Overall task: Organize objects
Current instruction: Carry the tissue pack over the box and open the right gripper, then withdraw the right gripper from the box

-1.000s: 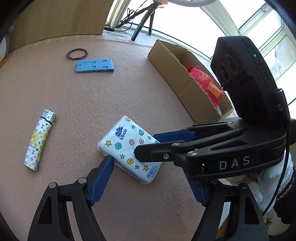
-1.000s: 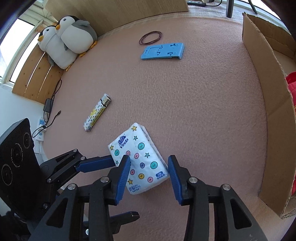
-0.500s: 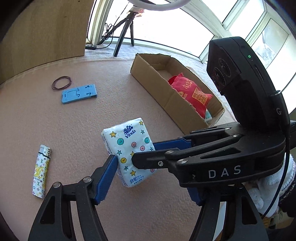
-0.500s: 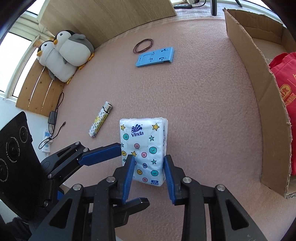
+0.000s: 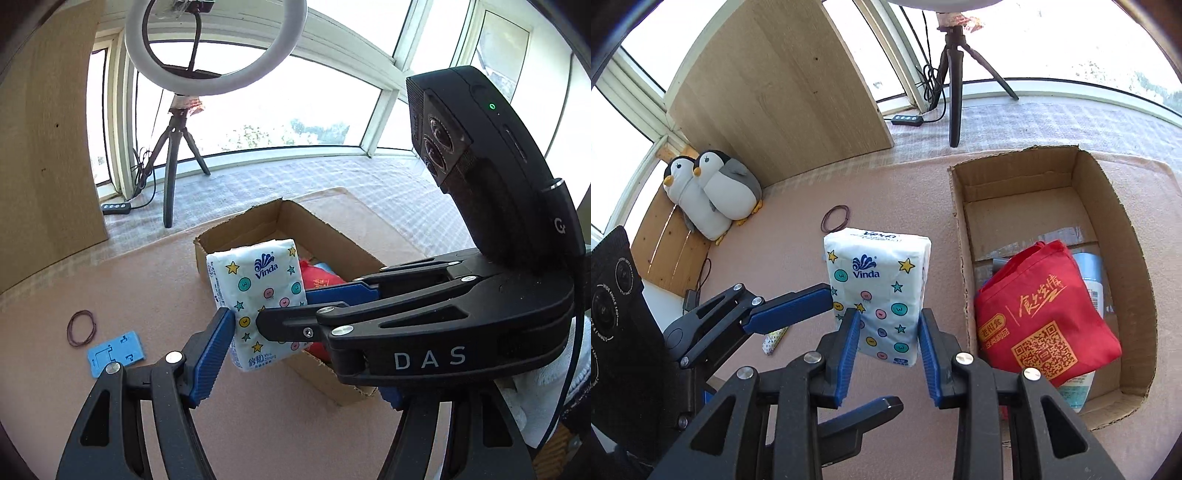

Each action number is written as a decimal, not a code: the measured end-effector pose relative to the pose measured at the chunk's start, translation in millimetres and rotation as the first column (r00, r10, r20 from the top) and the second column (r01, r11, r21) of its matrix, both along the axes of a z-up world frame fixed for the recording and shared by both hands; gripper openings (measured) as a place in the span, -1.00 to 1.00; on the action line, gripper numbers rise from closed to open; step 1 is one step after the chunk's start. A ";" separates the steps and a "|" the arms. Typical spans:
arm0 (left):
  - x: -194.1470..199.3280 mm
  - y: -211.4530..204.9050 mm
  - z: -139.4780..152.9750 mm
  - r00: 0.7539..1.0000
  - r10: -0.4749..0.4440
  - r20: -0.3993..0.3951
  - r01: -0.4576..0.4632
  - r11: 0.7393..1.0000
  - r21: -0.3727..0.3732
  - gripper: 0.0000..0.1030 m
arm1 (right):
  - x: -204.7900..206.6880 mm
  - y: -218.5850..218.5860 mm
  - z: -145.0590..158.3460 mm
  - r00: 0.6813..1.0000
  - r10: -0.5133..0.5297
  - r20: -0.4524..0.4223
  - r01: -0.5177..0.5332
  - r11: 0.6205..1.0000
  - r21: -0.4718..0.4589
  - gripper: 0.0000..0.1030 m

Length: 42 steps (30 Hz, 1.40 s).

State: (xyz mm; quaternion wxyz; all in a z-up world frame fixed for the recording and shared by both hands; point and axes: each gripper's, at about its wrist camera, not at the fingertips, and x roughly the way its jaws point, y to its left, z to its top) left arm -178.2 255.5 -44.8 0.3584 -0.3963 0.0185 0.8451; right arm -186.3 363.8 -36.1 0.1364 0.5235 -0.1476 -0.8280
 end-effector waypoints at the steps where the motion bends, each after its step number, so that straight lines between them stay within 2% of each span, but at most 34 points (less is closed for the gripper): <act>1: -5.2 6.5 2.4 1.000 -0.003 -0.003 0.003 1.000 0.006 0.39 | -3.6 7.1 3.2 1.000 -0.010 -0.007 0.010 1.000 0.003 -0.43; 5: -24.8 33.1 2.9 1.000 -0.009 -0.012 0.010 1.000 0.012 0.39 | -16.7 34.9 10.6 0.999 -0.048 -0.021 0.048 0.999 0.008 -0.43; 11: -47.6 61.6 -5.0 1.000 -0.021 -0.002 0.021 1.000 0.002 0.39 | -31.0 65.2 6.1 0.997 -0.079 -0.022 0.079 0.997 0.017 -0.43; 19: -63.6 73.5 -16.0 0.999 -0.019 0.044 0.019 1.000 0.005 0.43 | -39.2 81.8 -1.4 0.996 -0.092 -0.016 0.093 0.994 0.051 -0.42; 21: -63.9 73.5 -17.5 0.998 -0.016 0.057 0.016 1.000 -0.003 0.48 | -39.9 82.9 -1.2 0.995 -0.101 -0.021 0.102 0.992 0.078 -0.39; 22: -63.6 73.4 -17.3 0.999 -0.009 0.050 0.009 1.000 -0.012 0.56 | -40.0 82.9 -1.4 0.994 -0.106 -0.019 0.107 0.990 0.092 -0.22; 23: -61.4 71.9 -16.6 0.999 -0.006 0.048 0.007 1.000 -0.015 0.58 | -39.6 82.7 -1.1 0.994 -0.112 -0.019 0.113 0.988 0.108 -0.01; 25: -60.3 68.8 -16.5 0.998 0.000 0.057 0.001 1.000 -0.018 0.58 | -38.0 81.5 0.7 0.993 -0.118 -0.032 0.121 0.984 0.129 0.12; 33: -44.3 48.7 -8.5 0.999 0.028 0.042 -0.026 0.999 -0.041 0.58 | -28.3 73.4 2.3 0.991 -0.126 -0.039 0.130 0.983 0.129 0.12; 42: -15.5 -12.0 -6.4 0.995 0.096 0.040 -0.092 0.992 -0.083 0.60 | -6.0 55.2 6.6 0.989 -0.133 -0.061 0.140 0.983 0.116 0.12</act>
